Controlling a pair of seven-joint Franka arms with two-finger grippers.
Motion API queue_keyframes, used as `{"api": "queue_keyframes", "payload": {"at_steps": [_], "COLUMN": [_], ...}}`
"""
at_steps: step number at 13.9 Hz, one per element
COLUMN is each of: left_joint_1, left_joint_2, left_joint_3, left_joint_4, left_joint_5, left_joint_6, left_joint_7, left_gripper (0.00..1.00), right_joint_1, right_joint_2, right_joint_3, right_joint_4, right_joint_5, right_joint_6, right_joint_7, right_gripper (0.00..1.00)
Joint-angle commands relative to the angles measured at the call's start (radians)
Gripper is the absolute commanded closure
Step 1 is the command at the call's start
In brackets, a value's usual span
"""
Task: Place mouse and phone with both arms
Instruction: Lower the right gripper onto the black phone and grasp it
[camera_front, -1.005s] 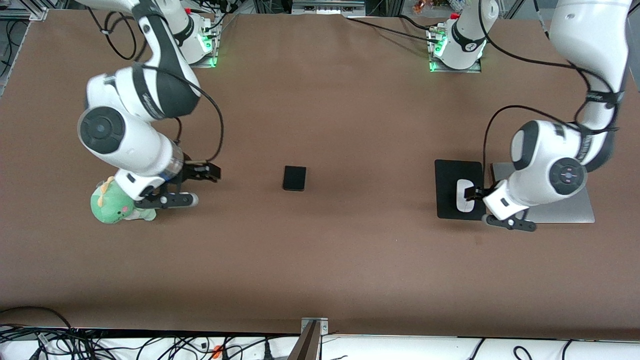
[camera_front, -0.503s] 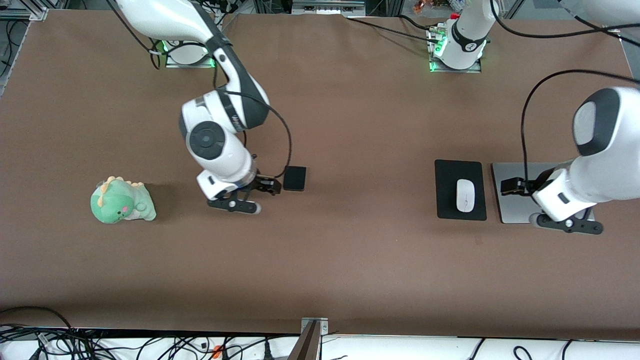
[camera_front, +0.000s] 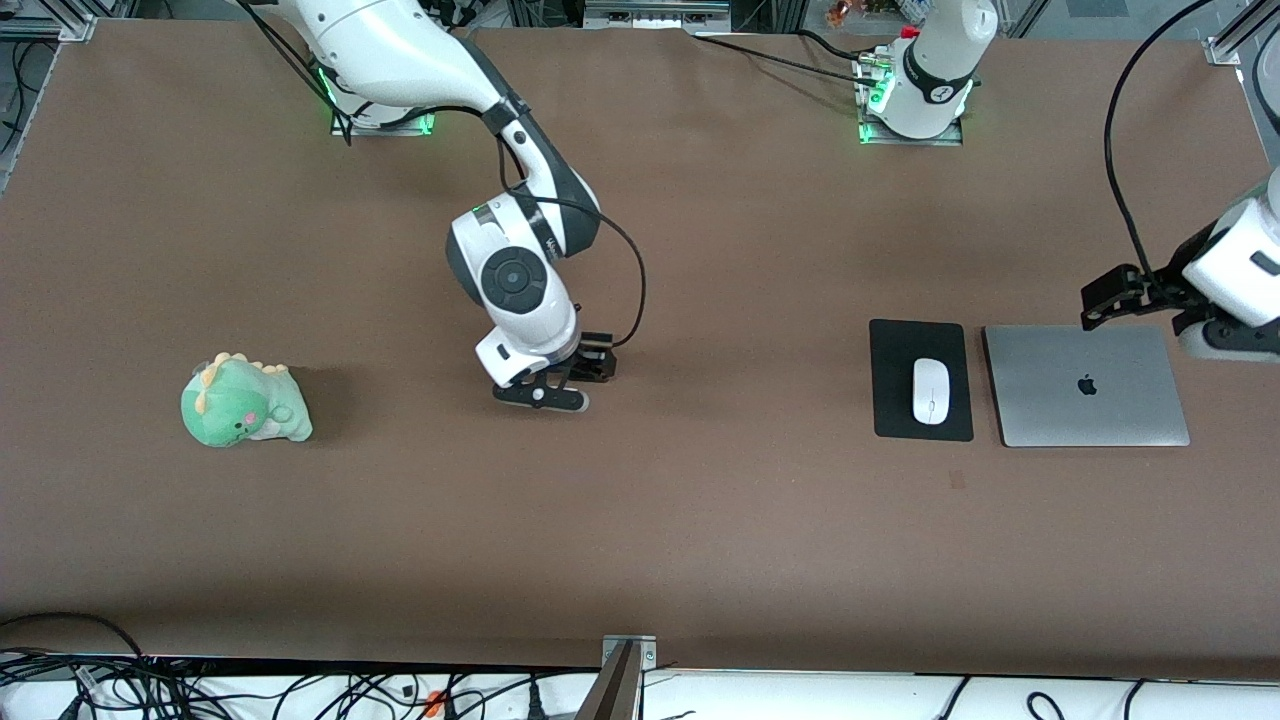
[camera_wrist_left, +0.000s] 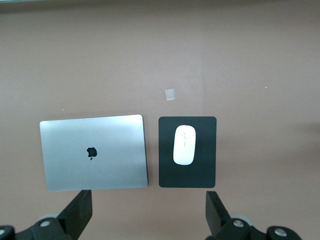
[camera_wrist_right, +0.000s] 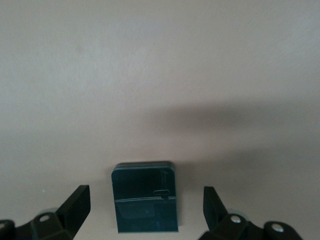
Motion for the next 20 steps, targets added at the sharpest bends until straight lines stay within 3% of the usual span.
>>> {"api": "queue_keyframes", "payload": {"at_steps": [1,5,10,13,18,19,20], "left_joint_1": [-0.055,-0.052,-0.055,-0.057,-0.06,-0.06,-0.06], "left_joint_2": [-0.093,-0.087,-0.072,-0.058,-0.046,-0.046,-0.044], "left_joint_3": [0.036,0.027,0.027,0.025,0.025,0.025,0.025], "left_joint_4": [-0.138,-0.109,-0.054,-0.015,-0.006,-0.004,-0.003], "left_joint_5": [-0.013,-0.012,-0.017,-0.088,-0.092,-0.092,-0.092], "left_joint_6": [0.068,-0.001,-0.008,-0.037,-0.039,-0.039,-0.039], "left_joint_7": [-0.021,-0.021,-0.021,-0.016,-0.012,-0.012,-0.012], "left_gripper": [0.0,0.0,0.0,0.0,0.0,0.0,0.0], "right_joint_1": [0.057,0.069,0.095,0.107,0.12,0.121,0.12], "right_joint_2": [-0.018,-0.018,-0.014,0.002,0.022,0.022,0.022], "right_joint_3": [-0.02,-0.023,-0.023,-0.023,-0.026,-0.026,-0.026], "right_joint_4": [-0.119,-0.153,-0.19,-0.207,-0.227,-0.225,-0.224], "right_joint_5": [-0.027,-0.05,-0.048,-0.05,-0.067,-0.067,-0.068], "right_joint_6": [0.121,0.15,0.222,0.268,0.307,0.305,0.302], "right_joint_7": [0.02,0.021,0.021,0.021,0.02,0.017,0.017], "right_gripper": [0.0,0.0,0.0,0.0,0.0,0.02,0.14]}}
